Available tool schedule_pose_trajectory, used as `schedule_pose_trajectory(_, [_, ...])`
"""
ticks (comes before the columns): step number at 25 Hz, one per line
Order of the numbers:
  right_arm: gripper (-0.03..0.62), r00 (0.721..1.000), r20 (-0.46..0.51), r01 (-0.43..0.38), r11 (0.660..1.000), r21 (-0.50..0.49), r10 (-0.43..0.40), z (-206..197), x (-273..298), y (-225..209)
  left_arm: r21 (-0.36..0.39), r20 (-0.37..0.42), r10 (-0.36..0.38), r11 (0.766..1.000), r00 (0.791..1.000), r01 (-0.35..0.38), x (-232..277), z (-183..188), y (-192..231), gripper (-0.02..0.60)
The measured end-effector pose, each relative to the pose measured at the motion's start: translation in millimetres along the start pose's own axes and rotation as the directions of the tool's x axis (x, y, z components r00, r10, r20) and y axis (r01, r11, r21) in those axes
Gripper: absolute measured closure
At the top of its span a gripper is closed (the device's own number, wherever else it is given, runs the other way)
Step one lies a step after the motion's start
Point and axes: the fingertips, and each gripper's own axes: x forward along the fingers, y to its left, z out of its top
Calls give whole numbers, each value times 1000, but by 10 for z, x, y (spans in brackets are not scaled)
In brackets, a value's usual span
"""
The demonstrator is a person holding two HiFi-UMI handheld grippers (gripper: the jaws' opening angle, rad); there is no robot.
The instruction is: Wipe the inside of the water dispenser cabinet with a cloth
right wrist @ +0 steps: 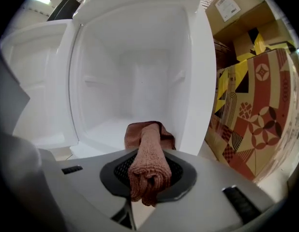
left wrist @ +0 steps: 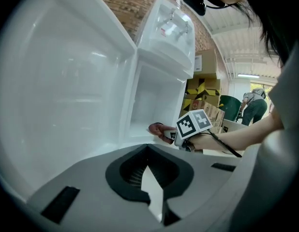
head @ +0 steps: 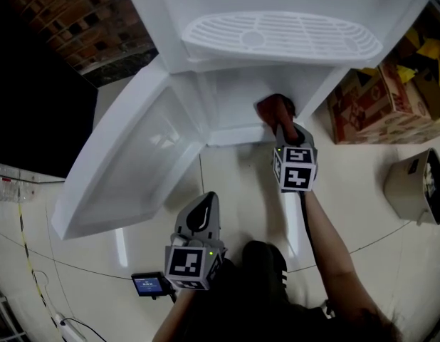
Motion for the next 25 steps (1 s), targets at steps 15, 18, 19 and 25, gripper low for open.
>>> schedule_pose_trajectory(15, [516, 974, 189, -155, 974, 167, 123, 156, -1693, 558, 37, 51, 43, 998, 998, -45, -198, 3, -123, 601])
schedule_pose_trajectory(18, [517, 973, 191, -162, 974, 160, 130, 64, -1966, 586, 35, 49, 54, 998, 997, -56, -249, -36, -211, 601])
schedule_pose_trajectory(19, [517, 974, 188, -162, 973, 165, 130, 5, -2035, 575, 41, 46, 54, 998, 997, -56, -262, -60, -247, 601])
schedule_pose_trajectory(25, [517, 973, 178, -178, 967, 183, 145, -219, -2262, 665, 133, 37, 49, 990, 998, -54, -354, -106, -408, 601])
